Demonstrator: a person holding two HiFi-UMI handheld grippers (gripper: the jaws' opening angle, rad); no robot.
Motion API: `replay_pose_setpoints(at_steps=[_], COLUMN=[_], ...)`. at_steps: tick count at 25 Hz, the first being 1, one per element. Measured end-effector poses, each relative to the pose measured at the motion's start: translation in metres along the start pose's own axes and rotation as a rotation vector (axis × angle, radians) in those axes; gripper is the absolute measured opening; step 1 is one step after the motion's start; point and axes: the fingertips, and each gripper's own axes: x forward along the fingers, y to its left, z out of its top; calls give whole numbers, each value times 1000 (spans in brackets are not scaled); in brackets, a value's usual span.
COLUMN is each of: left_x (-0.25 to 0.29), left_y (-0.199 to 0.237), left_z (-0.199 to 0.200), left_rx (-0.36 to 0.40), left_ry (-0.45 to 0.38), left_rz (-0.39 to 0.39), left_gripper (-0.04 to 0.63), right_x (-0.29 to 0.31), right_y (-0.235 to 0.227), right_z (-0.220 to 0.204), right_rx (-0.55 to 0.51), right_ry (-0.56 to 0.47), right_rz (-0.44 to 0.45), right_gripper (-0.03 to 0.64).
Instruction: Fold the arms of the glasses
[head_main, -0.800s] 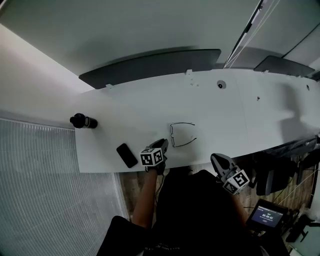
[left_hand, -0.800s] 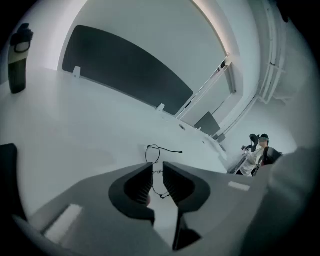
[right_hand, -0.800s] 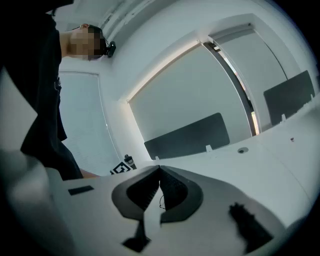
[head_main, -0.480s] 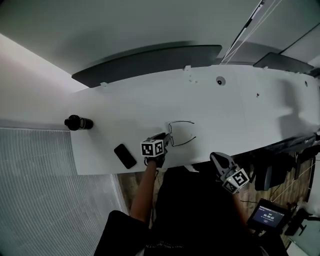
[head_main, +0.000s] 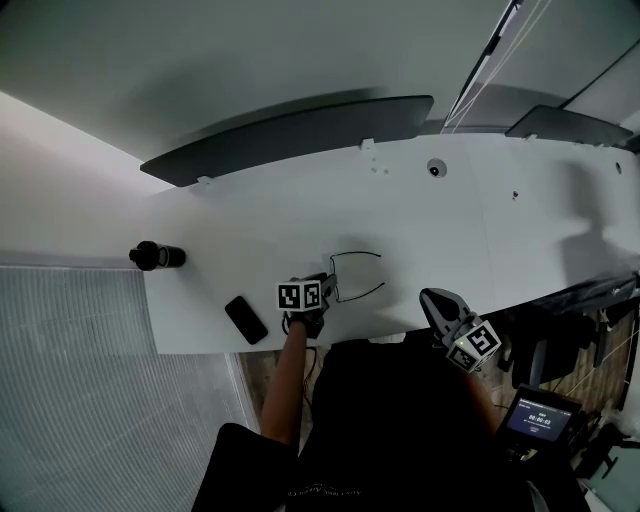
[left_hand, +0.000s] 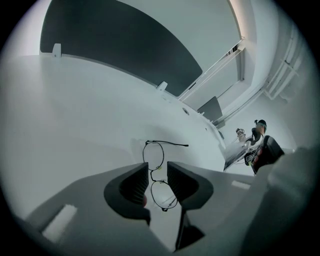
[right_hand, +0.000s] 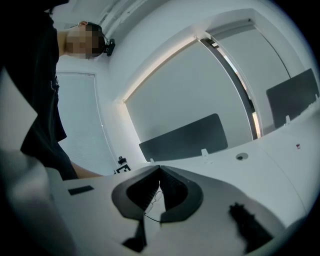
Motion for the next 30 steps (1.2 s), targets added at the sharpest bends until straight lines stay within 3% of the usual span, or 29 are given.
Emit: replay_pose_setpoints(at_steps=[4, 7, 10, 14, 18, 21, 30], left_x=[1, 3, 7, 4, 3, 8, 12], left_y=[-5, -9, -6, -7, 4, 10, -8], left_z=[-3, -9, -17, -19, -12, -12, -2], left_rx=[-19, -3, 69, 146, 81, 59, 128], left_ry=[15, 76, 150, 172, 135, 155, 192], left_rz=[5, 14, 57, 103, 117, 119, 137], left_gripper=[124, 119, 104, 89, 84, 86, 86], right_x=[4, 5, 7, 5, 4, 2, 2], right_y=[1, 3, 4, 0, -1, -1, -1], right_z=[-5, -23, -21, -19, -25, -29, -29], right_rx=[14, 21, 25, 35, 54, 68, 100], right_ry=[18, 41, 24, 12, 5, 2, -15], right_rz=[40, 52, 52, 32, 20, 10, -7], right_gripper=[8, 8, 8, 8, 8, 8, 8])
